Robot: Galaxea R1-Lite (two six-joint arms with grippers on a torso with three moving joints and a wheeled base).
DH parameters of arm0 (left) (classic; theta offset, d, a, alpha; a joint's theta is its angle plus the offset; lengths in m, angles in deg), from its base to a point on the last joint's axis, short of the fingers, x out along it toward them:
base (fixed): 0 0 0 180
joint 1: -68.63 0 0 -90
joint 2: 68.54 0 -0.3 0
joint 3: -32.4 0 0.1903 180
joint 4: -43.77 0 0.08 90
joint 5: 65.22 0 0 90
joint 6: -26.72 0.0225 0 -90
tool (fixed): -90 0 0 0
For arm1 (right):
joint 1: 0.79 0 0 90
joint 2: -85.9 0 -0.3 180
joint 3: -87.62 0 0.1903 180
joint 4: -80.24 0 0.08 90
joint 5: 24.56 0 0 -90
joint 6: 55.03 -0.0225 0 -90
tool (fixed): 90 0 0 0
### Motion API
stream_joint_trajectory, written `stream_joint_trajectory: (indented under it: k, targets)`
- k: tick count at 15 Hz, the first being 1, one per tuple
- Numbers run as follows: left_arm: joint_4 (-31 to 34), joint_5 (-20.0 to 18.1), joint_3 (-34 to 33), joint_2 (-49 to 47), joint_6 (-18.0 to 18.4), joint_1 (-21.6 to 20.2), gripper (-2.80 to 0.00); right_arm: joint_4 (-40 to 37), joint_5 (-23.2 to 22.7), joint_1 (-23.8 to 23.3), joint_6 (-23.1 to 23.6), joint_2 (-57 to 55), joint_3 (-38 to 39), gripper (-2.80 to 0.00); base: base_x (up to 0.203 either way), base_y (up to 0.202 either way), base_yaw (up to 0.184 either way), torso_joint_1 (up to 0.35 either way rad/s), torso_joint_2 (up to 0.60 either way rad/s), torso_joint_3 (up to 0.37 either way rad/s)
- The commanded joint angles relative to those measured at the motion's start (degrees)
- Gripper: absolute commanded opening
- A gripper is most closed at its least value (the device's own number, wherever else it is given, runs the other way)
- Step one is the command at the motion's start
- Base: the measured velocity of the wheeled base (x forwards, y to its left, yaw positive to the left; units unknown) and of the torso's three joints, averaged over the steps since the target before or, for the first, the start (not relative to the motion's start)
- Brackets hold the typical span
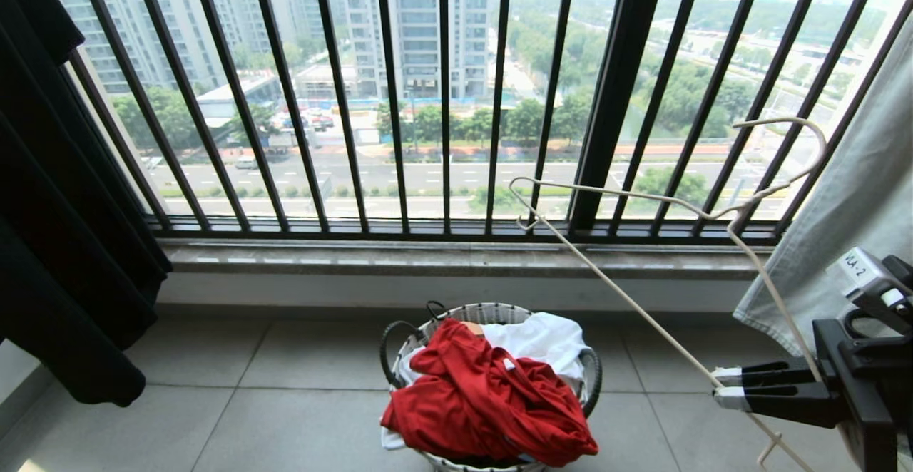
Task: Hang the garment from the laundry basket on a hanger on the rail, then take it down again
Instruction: Pick up clothes from the basket
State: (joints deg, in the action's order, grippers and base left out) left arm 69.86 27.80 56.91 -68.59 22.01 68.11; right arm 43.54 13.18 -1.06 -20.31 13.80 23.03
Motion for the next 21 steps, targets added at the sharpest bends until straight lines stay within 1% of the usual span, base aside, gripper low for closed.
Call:
stream_joint_trajectory:
  k: [1,4,12,17,21]
  targets:
    - [0.0,0.1,0.0,0.0,0.0,0.0,-2.8,-0.3,-0.3,-0.1,0.1,-0.6,0.1,-2.8,0.0,0.0,0.0,-0.004,0.06,0.042]
    - [0.0,0.1,0.0,0.0,0.0,0.0,-2.8,-0.1,-0.3,-0.4,0.3,-1.9,1.4,-2.8,0.0,0.0,0.0,0.0,0.02,0.042]
    - [0.0,0.1,0.0,0.0,0.0,0.0,-2.8,0.2,-0.3,-0.5,0.4,-1.5,1.3,-2.8,0.0,0.0,0.0,0.0,0.0,0.021]
    - [0.0,0.1,0.0,0.0,0.0,0.0,-2.8,4.5,-0.2,-0.5,0.4,-1.8,2.6,-2.8,0.0,0.0,0.0,0.0,0.0,0.0]
    - [0.1,0.1,0.0,0.0,0.2,0.0,-2.8,4.6,-0.1,-0.5,0.4,-1.3,2.8,-2.8,0.0,0.0,0.0,0.0,0.0,0.0]
